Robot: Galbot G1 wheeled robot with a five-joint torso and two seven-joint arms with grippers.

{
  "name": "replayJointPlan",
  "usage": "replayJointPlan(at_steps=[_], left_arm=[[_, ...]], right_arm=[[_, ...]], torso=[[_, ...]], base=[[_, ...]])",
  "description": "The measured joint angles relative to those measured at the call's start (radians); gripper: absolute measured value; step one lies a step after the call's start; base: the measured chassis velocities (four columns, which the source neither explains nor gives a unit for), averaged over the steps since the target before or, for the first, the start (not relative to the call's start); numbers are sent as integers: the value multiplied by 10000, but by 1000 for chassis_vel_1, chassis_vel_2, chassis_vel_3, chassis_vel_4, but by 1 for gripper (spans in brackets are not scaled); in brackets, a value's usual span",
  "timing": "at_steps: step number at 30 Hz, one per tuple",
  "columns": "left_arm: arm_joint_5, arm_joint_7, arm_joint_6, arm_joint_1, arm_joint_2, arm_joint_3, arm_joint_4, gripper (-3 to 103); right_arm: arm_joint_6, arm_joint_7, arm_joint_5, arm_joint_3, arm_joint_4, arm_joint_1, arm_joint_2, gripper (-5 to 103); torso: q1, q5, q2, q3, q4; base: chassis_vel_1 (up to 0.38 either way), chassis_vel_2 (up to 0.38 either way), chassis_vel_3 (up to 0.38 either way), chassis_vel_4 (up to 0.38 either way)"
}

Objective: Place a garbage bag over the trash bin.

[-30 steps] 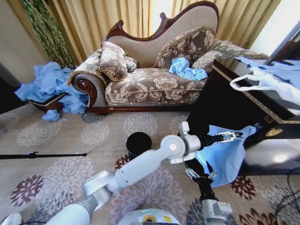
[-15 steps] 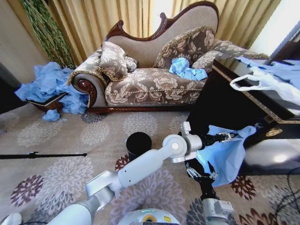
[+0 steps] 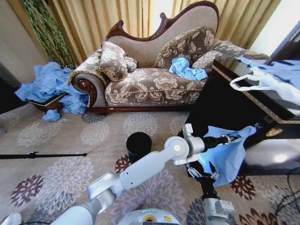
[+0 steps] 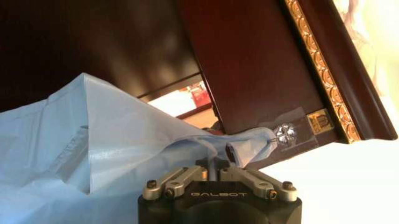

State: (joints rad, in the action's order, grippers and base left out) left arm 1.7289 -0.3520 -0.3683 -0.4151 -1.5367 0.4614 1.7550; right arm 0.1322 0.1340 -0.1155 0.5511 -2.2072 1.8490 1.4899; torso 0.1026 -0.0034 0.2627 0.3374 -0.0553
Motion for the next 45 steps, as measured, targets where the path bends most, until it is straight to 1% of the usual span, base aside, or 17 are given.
replayJointPlan(at_steps=[1, 2, 4, 6, 9, 10, 13, 15, 16, 17, 19, 21, 28, 31, 38, 41, 45], left_arm=[[1, 1, -6, 0, 20, -8, 14, 16], [1, 1, -6, 0, 20, -8, 14, 16], [3, 1, -25, 2, 46, -13, 18, 27], [4, 1, -39, 4, 47, -14, 19, 27], [4, 5, -61, 1, 50, -15, 20, 43], [4, 5, -61, 1, 50, -15, 20, 43], [5, 26, -84, -12, 91, -15, 22, 59], [4, 37, -91, -17, 97, -16, 22, 59], [1, 67, -93, -20, 98, -18, 13, 66], [1, 67, -93, -20, 98, -18, 13, 66], [-2, 120, -93, -20, 53, -29, -36, 57], [-4, 144, -93, -19, 20, -30, -70, 57], [-25, 187, -93, -44, -72, -31, -158, 34], [-29, 191, -90, -66, -67, -32, -158, 30], [-37, 218, -83, -109, -72, -90, -209, 6], [-39, 226, -77, -111, -91, -108, -238, 1], [-40, 232, -71, -140, -88, -111, -242, 0]], right_arm=[[-19, 24, -39, -12, 0, -6, 0, 100], [-19, 24, -39, -12, 0, -6, 0, 100], [-49, 44, -90, -16, -11, -11, -6, 100], [-55, 47, -98, -15, -15, -13, -11, 100], [-57, 51, -104, -5, -16, -17, -20, 100], [-57, 51, -104, -5, -16, -17, -20, 100], [-57, 52, -105, -2, -18, -26, -20, 100], [-57, 52, -105, -3, -18, -29, -17, 100], [-57, 53, -105, -5, -16, -29, -16, 100], [-57, 53, -105, -5, -16, -29, -16, 100], [-57, 53, -102, -10, -16, -31, -7, 100], [-57, 53, -100, -13, -13, -32, -2, 100], [-49, 56, -93, -20, -1, -34, 11, 100], [-49, 59, -93, -20, 2, -41, 5, 100], [-49, 62, -97, -29, 15, -60, 2, 100], [-49, 62, -97, -31, 26, -63, 9, 100], [-49, 62, -97, -29, 29, -65, 13, 100]], torso=[[0, 0, 0, 0, 0], [0, 0, 0, 0, 0], [0, 0, 0, 0, 1], [0, 0, 0, 0, 0], [0, 0, 0, 0, 0], [0, 0, 0, 0, 0], [0, 0, 0, 0, 0], [0, 0, 0, 0, 1], [0, 0, 0, 0, 0], [0, 0, 0, 0, 0], [0, 0, 0, 0, 0], [0, 0, 0, 0, 0], [0, 0, 0, 0, 0], [0, 0, 0, 0, 0], [0, 0, -1, 0, 0], [0, -1, -1, 0, 0], [0, -1, -1, 0, 0]], base=[[0, 0, 0, 0], [0, 0, 0, 0], [0, 0, 0, 0], [0, 0, 0, 0], [0, 0, 0, 0], [0, 0, 0, 0], [0, 0, 0, 0], [0, 0, 0, 0], [0, 0, 0, 0], [0, 0, 0, 0], [0, 0, 0, 0], [0, 0, 0, 0], [0, 0, 0, 0], [0, 0, 0, 0], [0, 0, 0, 0], [0, 0, 0, 0], [0, 0, 0, 0]])
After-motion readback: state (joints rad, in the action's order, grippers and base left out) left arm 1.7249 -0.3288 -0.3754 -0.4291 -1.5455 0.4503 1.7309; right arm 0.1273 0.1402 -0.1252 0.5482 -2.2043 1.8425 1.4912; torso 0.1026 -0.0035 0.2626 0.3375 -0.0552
